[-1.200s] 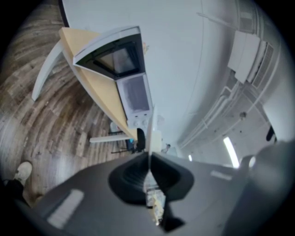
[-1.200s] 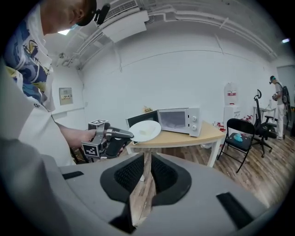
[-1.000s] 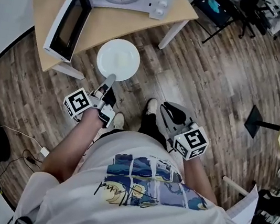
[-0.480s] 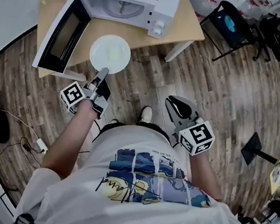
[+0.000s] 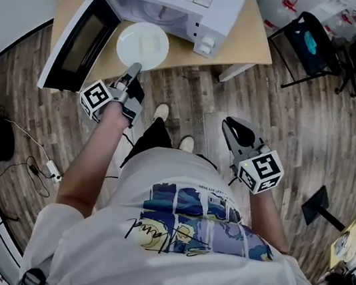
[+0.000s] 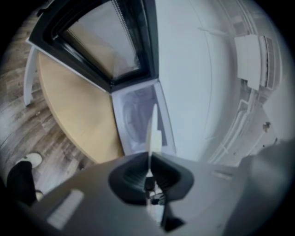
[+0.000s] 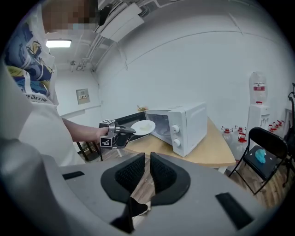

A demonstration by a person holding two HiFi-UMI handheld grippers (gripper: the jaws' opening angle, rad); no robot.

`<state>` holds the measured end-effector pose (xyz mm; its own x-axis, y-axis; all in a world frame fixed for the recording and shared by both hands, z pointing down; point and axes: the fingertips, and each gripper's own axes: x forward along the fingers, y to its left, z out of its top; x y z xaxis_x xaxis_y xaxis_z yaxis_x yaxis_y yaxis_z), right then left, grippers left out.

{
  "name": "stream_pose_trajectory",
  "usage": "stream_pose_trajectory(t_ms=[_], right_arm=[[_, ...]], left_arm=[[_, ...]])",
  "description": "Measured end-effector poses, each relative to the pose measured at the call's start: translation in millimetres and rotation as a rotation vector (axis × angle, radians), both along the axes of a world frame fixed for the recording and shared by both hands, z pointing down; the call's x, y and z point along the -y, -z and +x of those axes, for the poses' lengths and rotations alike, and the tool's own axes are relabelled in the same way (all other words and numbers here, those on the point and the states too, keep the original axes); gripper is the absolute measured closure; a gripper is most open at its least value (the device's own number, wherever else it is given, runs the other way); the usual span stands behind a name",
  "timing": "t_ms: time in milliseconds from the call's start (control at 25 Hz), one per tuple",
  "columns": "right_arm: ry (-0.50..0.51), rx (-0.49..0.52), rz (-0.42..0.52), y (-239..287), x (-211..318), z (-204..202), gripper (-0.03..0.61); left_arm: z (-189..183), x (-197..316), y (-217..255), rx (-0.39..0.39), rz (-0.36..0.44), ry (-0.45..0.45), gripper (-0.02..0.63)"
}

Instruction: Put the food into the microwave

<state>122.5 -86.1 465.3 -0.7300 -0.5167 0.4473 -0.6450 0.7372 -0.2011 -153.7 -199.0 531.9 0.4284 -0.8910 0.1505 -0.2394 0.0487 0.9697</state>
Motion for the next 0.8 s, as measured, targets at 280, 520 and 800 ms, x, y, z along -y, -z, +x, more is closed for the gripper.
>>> stream_pose_trajectory(t_ms=[280, 520, 800], right_arm=[[-0.059, -0.001, 0.002, 14, 56, -17, 0.548], [-0.133, -0.034, -0.003, 23, 84, -25, 0.548], [-0.227, -0.060, -0.014, 22, 94, -25, 0.548]], left_arm=[[-15, 75, -20, 0.007, -0.022, -0.023, 0.594], [-20, 133, -37, 0.003, -0.044, -0.065, 0.595], [-22, 181, -60, 0.003, -0.072, -0.094, 0.595]])
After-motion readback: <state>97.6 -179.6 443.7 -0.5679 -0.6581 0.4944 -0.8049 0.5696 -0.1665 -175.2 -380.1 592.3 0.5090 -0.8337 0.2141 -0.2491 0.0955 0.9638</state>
